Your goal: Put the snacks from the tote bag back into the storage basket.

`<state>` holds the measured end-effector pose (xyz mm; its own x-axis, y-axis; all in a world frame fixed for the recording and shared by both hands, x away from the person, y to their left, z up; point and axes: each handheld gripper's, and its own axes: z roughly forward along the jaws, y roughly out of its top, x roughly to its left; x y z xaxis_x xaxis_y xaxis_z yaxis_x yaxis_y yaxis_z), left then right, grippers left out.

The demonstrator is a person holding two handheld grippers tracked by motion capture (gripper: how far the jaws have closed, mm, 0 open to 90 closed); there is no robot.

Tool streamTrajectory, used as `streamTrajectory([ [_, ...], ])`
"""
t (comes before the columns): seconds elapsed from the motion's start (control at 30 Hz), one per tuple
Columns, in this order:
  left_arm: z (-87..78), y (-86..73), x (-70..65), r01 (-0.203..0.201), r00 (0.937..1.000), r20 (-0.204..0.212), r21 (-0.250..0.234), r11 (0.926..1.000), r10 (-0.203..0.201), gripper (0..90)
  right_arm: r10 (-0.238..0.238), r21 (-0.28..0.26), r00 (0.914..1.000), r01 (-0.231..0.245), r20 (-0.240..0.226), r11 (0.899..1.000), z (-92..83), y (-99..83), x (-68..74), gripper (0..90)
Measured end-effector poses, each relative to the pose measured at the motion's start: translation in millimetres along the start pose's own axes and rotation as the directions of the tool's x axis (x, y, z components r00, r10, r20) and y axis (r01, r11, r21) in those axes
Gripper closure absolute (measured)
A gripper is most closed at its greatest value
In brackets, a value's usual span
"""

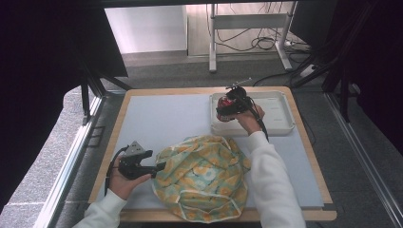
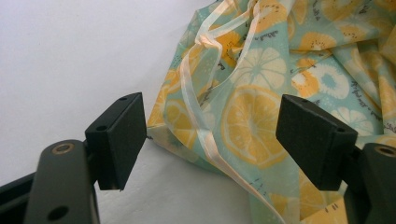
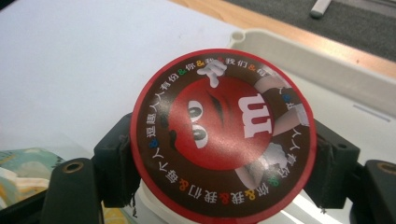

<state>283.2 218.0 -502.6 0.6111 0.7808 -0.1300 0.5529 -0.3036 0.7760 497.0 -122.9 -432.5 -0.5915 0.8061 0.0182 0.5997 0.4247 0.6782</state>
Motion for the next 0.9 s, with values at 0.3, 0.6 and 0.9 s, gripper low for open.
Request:
streamTrajectory([
  [0.3, 0.1, 0.0, -0.2, -0.001, 1.0000, 0.000, -0.001, 1.0000, 0.001, 25.0, 0.007, 0.041, 0.9999, -0.008, 0.013, 0.999, 20.5, -10.3, -1.5, 25.4],
  [0.6, -0.1, 0.0, -0.4, -0.003, 1.0000, 0.001, -0.001, 1.0000, 0.003, 25.0, 0.008, 0.073, 0.9998, -0.010, 0.019, 0.997, 34.7, -17.4, -0.9, 25.3],
  [0.9, -1.1, -0.1, 0.1, -0.004, 1.0000, 0.001, -0.001, 1.0000, 0.004, 25.0, -0.018, 0.096, 0.9991, 0.015, 0.038, 0.995, 43.5, -23.6, 1.4, 25.2],
])
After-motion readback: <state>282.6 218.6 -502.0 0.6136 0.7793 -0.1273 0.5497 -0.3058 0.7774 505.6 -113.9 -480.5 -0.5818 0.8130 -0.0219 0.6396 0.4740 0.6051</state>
